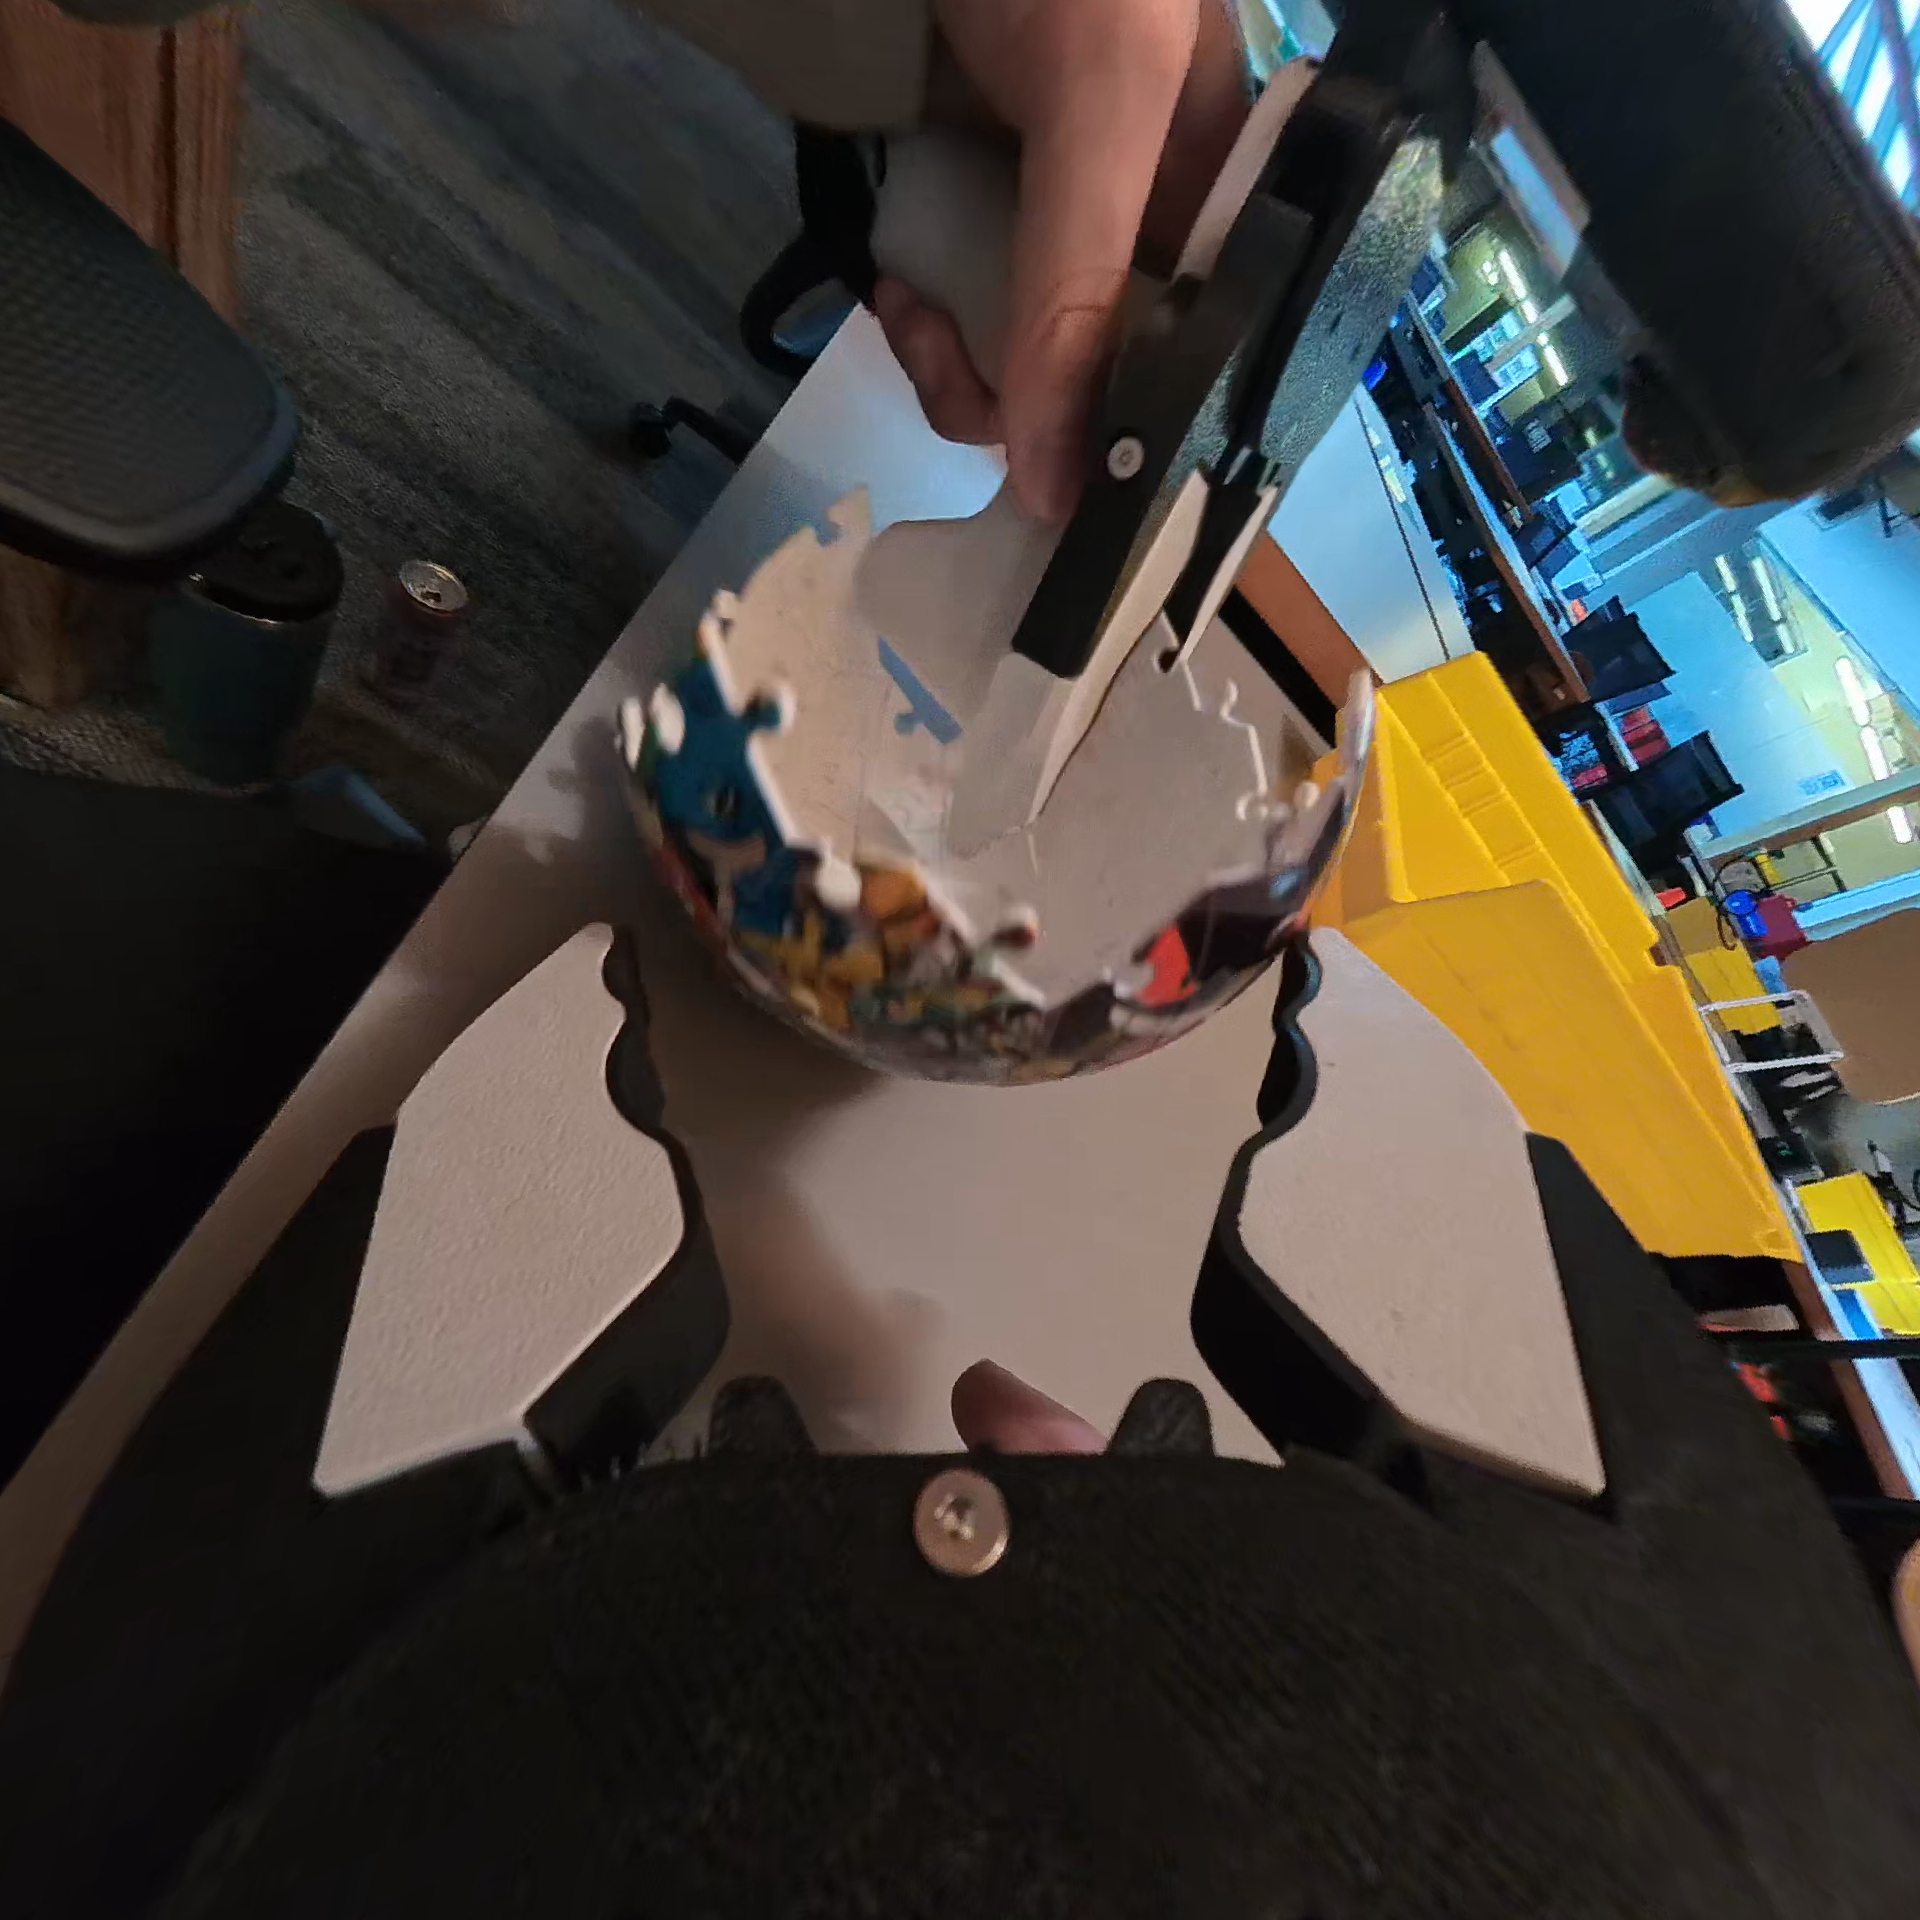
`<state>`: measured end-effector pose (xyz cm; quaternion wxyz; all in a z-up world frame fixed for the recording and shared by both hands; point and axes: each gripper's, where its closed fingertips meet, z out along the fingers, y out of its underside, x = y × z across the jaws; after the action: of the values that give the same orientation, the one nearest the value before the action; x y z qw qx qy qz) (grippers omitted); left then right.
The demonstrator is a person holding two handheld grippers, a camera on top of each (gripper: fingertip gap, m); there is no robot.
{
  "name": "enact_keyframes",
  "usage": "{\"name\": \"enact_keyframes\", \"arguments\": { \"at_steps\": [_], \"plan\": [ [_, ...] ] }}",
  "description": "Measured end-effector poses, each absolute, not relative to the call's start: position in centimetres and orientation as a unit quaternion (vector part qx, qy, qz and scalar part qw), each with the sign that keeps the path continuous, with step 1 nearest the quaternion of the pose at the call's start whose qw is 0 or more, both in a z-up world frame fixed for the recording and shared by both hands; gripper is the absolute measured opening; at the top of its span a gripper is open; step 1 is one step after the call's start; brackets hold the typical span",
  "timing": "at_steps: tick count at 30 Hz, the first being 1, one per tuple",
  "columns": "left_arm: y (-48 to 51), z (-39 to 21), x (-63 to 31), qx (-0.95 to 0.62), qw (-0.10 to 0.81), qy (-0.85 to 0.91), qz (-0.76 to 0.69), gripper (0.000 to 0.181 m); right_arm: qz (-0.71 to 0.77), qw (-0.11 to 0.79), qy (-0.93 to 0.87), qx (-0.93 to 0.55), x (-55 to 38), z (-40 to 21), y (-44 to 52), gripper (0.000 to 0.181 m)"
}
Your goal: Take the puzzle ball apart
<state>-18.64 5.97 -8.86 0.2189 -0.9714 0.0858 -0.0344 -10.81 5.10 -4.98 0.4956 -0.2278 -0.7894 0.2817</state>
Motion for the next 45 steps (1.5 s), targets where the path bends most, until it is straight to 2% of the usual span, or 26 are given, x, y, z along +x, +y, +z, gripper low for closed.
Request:
{"name": "enact_keyframes", "arguments": {
  "at_steps": [11,17,25,45],
  "plan": [
    [5.5,-9.5,-17.9,-0.968,0.217,0.072,-0.108,0.059,0.264,0.519,-0.785,-0.211,-10.7,-4.9,4.6,0.114],
    [5.7,-9.7,-16.5,-0.96,0.193,0.083,-0.188,0.046,0.249,0.525,-0.785,-0.216,-10.8,-5.3,4.9,0.116],
    [6.8,-8.4,-15.9,-0.942,0.168,0.019,-0.29,0.049,0.258,0.541,-0.767,-0.231,-11.1,-4.7,4.6,0.112],
    [6.5,-7.6,-17.3,-0.964,0.148,0.046,-0.217,0.055,0.251,0.578,-0.724,-0.279,-11.3,-4.5,3.7,0.114]
  ]
}}
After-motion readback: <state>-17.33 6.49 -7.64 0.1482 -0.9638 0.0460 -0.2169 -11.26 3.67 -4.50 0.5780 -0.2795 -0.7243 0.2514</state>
